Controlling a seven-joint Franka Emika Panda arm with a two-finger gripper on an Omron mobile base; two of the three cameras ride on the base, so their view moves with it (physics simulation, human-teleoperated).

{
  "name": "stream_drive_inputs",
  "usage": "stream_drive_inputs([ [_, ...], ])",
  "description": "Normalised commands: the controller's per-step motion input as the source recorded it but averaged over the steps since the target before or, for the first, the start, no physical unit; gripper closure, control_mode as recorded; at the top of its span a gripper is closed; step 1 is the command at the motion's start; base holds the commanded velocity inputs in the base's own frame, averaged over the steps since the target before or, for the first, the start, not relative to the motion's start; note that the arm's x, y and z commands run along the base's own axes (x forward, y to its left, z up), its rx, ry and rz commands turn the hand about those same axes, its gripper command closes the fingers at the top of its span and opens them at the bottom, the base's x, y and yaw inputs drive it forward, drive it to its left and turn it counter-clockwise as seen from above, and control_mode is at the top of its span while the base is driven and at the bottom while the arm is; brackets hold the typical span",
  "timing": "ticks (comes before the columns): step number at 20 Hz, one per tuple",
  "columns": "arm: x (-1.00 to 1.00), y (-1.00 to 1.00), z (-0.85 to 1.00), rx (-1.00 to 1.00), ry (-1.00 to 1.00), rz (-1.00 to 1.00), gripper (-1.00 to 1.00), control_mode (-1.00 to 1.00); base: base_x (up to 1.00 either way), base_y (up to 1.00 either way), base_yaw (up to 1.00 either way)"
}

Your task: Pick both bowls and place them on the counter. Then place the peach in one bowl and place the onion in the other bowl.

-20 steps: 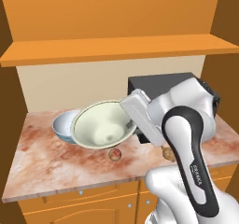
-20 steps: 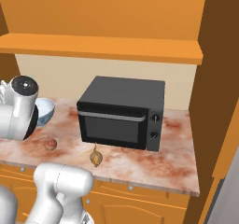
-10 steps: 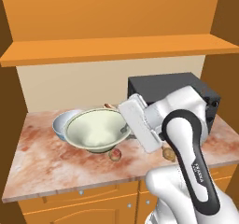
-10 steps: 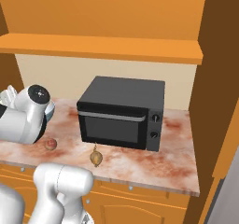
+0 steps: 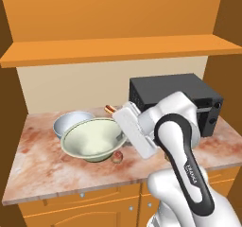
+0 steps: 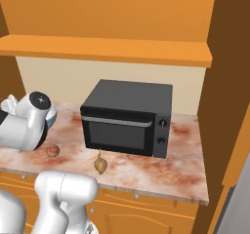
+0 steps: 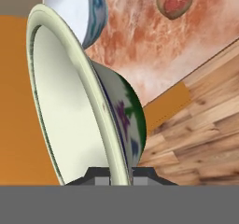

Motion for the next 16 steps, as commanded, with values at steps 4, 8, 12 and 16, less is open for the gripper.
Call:
stream_drive_inputs([
  [4, 0.0, 0.09, -0.5, 0.0, 0.0, 0.0, 1.0, -1.0, 0.0, 0.0, 0.0],
  [8, 0.0, 0.12, -0.44, 0.0, 0.0, 0.0, 1.0, -1.0, 0.0, 0.0, 0.0],
  [12, 0.01, 0.02, -0.39, 0.03, 0.0, 0.0, 1.0, -1.0, 0.0, 0.0, 0.0],
  [16, 0.04, 0.04, -0.39, 0.03, 0.0, 0.0, 1.0, -1.0, 0.0, 0.0, 0.0],
])
